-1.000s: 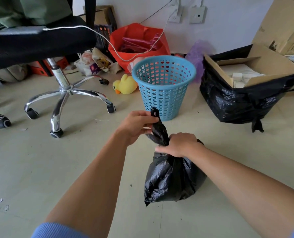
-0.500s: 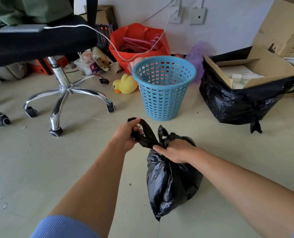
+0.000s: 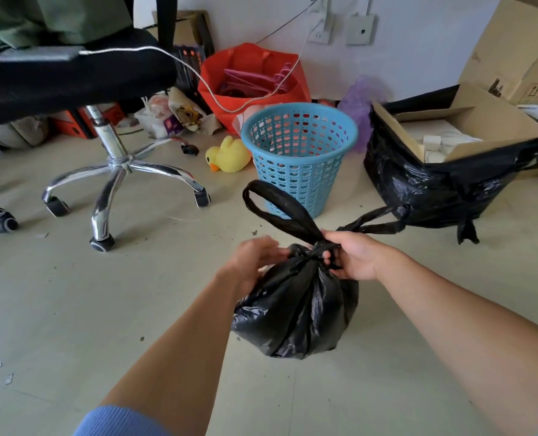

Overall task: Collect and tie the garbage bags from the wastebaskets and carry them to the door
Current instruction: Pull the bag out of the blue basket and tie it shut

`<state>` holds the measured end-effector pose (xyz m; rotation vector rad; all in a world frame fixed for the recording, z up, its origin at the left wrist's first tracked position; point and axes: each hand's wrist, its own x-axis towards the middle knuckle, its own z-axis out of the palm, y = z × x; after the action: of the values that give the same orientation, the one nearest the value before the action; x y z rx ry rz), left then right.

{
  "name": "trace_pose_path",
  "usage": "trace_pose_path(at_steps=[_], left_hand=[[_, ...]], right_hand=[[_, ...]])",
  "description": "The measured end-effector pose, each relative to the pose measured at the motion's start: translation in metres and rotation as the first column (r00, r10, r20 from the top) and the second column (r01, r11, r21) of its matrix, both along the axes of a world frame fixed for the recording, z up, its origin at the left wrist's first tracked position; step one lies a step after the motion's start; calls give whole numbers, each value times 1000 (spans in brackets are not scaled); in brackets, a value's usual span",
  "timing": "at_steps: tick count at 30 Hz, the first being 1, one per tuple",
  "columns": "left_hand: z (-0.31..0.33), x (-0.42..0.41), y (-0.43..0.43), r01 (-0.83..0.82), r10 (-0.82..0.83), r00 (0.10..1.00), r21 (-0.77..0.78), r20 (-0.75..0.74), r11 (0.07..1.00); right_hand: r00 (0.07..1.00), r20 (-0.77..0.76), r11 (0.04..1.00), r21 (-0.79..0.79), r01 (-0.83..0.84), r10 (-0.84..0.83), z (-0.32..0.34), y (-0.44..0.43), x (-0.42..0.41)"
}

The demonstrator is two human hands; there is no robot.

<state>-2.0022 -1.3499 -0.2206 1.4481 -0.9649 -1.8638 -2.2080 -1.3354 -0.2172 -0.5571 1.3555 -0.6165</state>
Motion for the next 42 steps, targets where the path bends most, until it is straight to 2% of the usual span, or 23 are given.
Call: trace_pose_path(at_steps=[1,3,6,8,11,13,14,16,18,20,21,23,24,25,28,29,31,33,35,36,37,39,42], left_hand=[[2,-6,3,117,-114,991,-43,65,992],[-2,-11,2,249,-224,953,-103,204,963],[-9,-9,0,301,-223,899,-160,378,940],[-14,-6,1,261,-176,900,-167,400,951],[-14,-2,-2,214,-122,933,-250,338,944],[-8,2,-5,233,-121,911,-249,393,940],[-5,2,-6,211,-99,903,-231,418,950],[-3,0,-5,165,-76,919,-202,386,966],[-2,-6,-3,191,-105,933,-228,343,955],[1,-14,-2,247,-149,926,-255,347,935],[4,-17,-1,276,-176,916,-245,362,930],[10,-22,-2,339,-235,890,-221,391,915],[13,-24,-2,374,-271,878,-211,394,903],[15,-25,-1,405,-307,870,-202,386,892],[18,-26,2,467,-406,859,-150,311,872],[17,-25,3,480,-432,858,-133,277,867],[12,-19,2,494,-462,855,-101,235,863],[5,-10,0,479,-459,862,-49,217,877],[-4,3,0,474,-455,838,11,300,880],[-10,10,2,483,-465,807,47,364,874],[-15,17,5,486,-476,779,86,409,870],[-20,27,9,455,-469,804,128,367,881],[-22,26,2,189,-173,939,-27,297,982]], right_hand=[[999,44,1000,-6,-21,21,4,-1,0],[994,98,998,-24,-54,56,9,-3,-1],[980,174,994,-69,-85,96,15,-2,-5],[967,210,987,-106,-121,141,17,-1,-7],[952,227,975,-122,-184,208,17,-2,-5],[964,166,973,-133,-188,209,17,-4,-2],[975,79,969,-148,-196,209,17,-5,0],[955,-213,948,-199,-249,206,13,-7,4],[876,-471,917,-297,-266,102,7,-9,10],[802,-593,878,-417,-236,-66,2,-8,15],[726,-679,854,-437,-282,-108,2,-7,17],[471,-874,826,-351,-441,-120,6,-2,20],[353,-923,802,-325,-501,-154,6,1,21],[278,-939,766,-329,-552,-204,4,4,21],[192,-917,644,-384,-662,-349,-9,11,20],[214,-910,639,-404,-655,-356,-13,12,20],[342,-877,710,-477,-519,-339,-27,8,20],[605,-741,837,-504,-214,-291,-35,3,24],[877,-458,950,-312,-9,-142,-36,0,24],[951,-307,986,-167,-18,-35,-31,2,23],[975,-214,994,-69,-81,65,-26,5,20],[966,-212,987,-41,-157,145,-22,4,12],[927,-363,979,-203,22,-96,-21,-2,5]])
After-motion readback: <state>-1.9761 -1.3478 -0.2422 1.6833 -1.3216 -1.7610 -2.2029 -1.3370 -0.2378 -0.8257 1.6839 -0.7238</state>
